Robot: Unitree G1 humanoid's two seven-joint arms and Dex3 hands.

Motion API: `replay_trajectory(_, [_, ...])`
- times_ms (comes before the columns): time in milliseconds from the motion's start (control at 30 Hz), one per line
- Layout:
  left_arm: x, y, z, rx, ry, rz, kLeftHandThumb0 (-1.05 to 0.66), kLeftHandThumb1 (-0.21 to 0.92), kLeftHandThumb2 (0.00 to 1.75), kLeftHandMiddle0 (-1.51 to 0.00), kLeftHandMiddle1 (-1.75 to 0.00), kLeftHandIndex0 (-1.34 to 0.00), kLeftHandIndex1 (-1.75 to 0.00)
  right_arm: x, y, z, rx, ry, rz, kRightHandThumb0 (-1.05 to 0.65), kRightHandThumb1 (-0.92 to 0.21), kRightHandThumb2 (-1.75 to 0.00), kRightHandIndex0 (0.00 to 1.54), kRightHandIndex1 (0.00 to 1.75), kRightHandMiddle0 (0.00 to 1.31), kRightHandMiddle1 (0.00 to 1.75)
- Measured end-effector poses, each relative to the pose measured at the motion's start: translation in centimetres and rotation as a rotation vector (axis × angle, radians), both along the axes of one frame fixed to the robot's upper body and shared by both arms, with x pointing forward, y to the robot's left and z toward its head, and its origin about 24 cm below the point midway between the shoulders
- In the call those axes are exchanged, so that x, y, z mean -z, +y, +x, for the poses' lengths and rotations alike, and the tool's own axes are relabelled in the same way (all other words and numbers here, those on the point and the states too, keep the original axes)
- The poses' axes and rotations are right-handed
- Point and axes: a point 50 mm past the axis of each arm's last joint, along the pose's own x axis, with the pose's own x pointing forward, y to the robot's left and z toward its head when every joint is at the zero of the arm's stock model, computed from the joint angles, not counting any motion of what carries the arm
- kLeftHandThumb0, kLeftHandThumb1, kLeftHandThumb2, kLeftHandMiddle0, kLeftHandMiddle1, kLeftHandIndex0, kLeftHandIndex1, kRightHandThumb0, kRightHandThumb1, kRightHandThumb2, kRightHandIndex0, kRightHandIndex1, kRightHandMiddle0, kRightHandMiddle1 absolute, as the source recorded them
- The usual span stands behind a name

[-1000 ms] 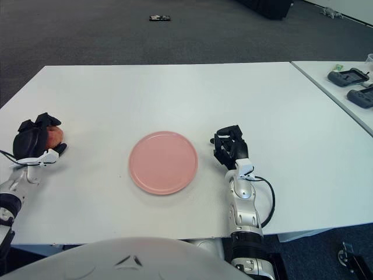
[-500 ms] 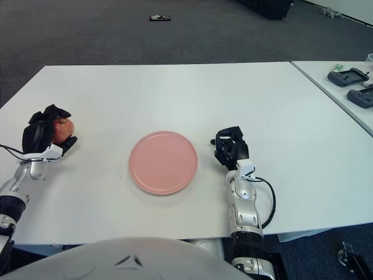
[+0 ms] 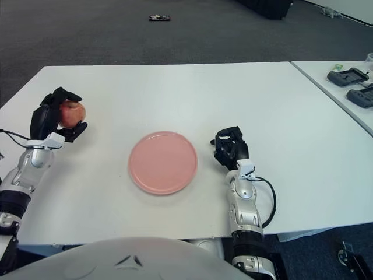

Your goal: Put the apple into the plate.

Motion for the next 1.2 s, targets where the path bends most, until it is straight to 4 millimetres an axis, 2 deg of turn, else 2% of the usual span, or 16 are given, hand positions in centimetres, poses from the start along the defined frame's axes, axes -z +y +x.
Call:
replay_trajectory(333, [-0.8,-1.7,1.1,0.078,0.005,-0.003,-0.47,0.3,1.34,-1.28,-1.75,-0.62,-1.75,0.1,-0.1,0.0,0.002,-0.001,0.0,-0.37,-0.75,-0.77,0.49,1.24,0.29,1.75])
replay_trajectory(533, [-1.7,-3.7,2.0,0.181,-0.003,0.002,-0.5,0.24,1.41,-1.3,-1.75,-0.67,-1.75,0.0,0.0,0.0,0.003,-0.003,0.002,-0.36,-0.76,-0.75,0.49,1.24,0.28,1.75])
replay_trajectory(733, [-2.2,-6.0,2.1,0.333,0.005,-0.018,-0.51,0.21,1.45,-1.29,-1.75,-0.69,-1.75,0.0,0.0,0.0,0.009,-0.006,0.003,-0.37,-0.76,-0.75,0.5,1.25,0.29,1.75])
replay_trajectory(1200, [-2.1,-10.4,2.4,0.62,0.072,0.079,-0.5,0.24,1.41,-1.26,-1.75,-0.67,-1.75,-0.1,0.0,0.0,0.01,-0.008,0.009,-0.37,-0.74,-0.79,0.5,1.25,0.3,1.75])
